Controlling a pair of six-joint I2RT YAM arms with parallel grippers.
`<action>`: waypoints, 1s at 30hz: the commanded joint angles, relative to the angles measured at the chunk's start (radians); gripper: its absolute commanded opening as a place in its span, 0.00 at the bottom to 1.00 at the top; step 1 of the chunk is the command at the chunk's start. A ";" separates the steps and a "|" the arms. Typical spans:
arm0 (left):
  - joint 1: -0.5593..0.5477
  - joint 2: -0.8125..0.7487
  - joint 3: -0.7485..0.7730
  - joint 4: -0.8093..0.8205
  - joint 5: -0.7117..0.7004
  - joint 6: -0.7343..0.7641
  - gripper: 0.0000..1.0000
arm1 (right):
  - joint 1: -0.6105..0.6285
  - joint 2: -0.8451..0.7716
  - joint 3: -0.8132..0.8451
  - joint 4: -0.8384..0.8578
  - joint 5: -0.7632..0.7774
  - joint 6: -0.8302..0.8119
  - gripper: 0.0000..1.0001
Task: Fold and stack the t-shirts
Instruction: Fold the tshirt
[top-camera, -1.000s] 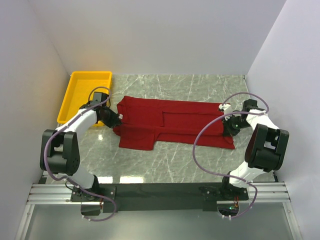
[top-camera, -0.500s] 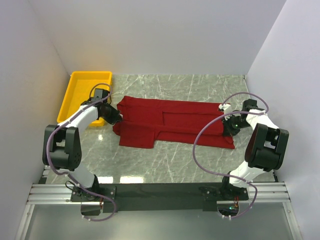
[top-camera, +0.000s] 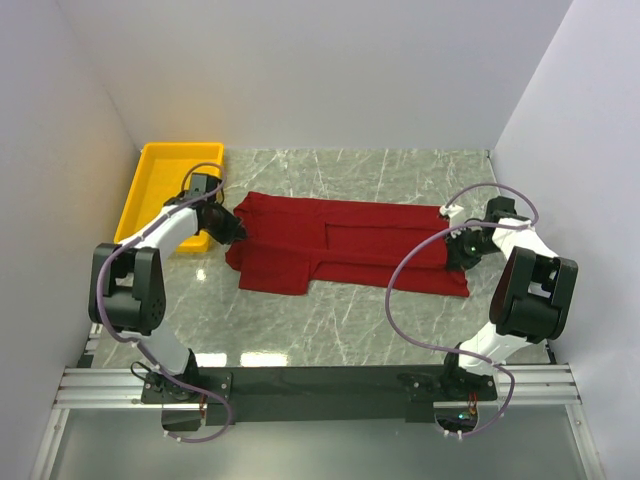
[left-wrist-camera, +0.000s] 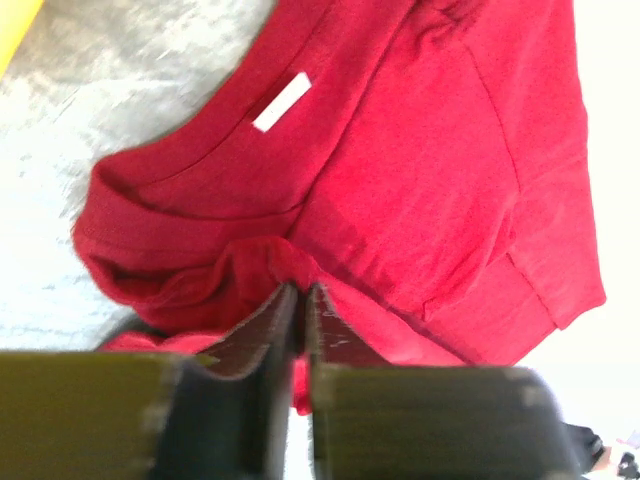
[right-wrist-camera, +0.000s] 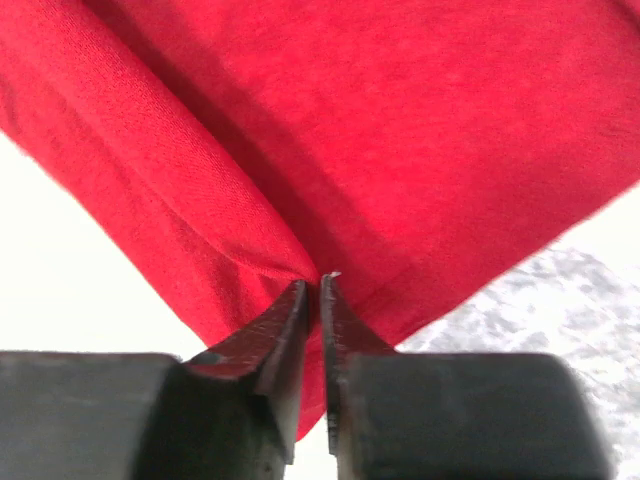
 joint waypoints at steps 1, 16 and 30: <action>0.009 0.012 0.065 0.041 0.027 0.028 0.18 | 0.005 -0.019 0.054 0.072 0.028 0.096 0.20; 0.007 -0.202 0.035 0.185 0.147 0.258 0.71 | 0.005 -0.183 0.075 0.022 -0.159 0.184 0.40; 0.009 -0.667 -0.592 0.162 0.108 0.226 0.75 | 0.086 -0.251 -0.074 0.024 -0.138 0.179 0.37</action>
